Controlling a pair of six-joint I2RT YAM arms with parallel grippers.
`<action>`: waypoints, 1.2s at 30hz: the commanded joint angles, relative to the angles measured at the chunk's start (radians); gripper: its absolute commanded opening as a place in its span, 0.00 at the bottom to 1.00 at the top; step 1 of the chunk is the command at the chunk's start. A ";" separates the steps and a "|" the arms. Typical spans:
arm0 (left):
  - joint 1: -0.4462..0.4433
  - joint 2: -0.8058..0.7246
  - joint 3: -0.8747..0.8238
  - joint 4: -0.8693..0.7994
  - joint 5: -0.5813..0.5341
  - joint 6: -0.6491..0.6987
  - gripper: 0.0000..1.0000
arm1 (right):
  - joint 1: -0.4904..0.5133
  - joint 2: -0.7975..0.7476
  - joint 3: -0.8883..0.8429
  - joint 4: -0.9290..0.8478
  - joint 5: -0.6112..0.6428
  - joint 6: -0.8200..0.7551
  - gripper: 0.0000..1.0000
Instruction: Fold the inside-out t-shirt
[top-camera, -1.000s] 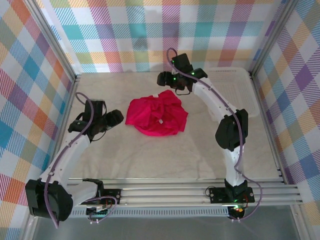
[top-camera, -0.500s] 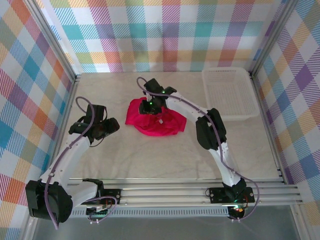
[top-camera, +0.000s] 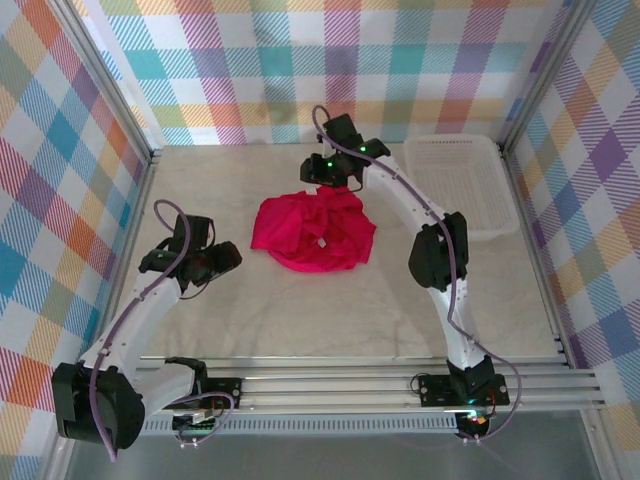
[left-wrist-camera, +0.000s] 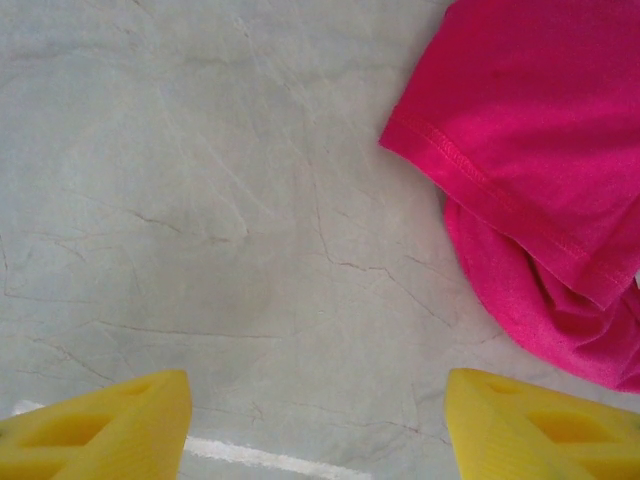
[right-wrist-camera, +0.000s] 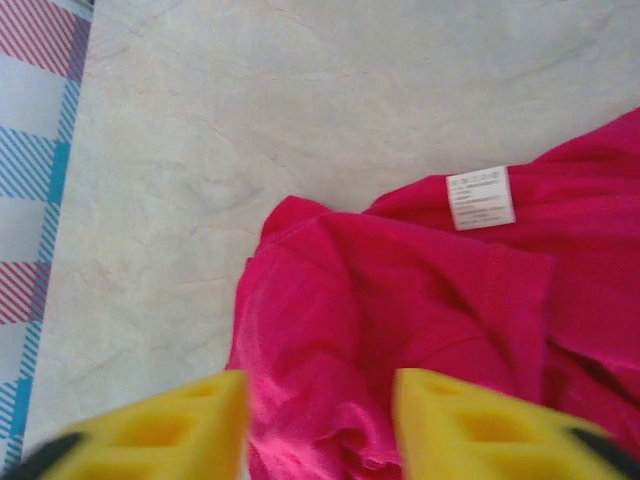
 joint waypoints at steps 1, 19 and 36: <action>0.010 -0.010 -0.019 0.026 0.023 -0.025 0.67 | 0.056 -0.035 -0.041 -0.079 -0.010 -0.065 0.60; 0.010 -0.001 -0.049 0.053 0.037 -0.033 0.67 | 0.126 -0.062 -0.146 0.008 0.037 0.010 0.00; 0.009 0.111 0.023 0.129 0.100 -0.040 0.67 | -0.202 0.010 0.328 -0.029 0.079 0.078 0.00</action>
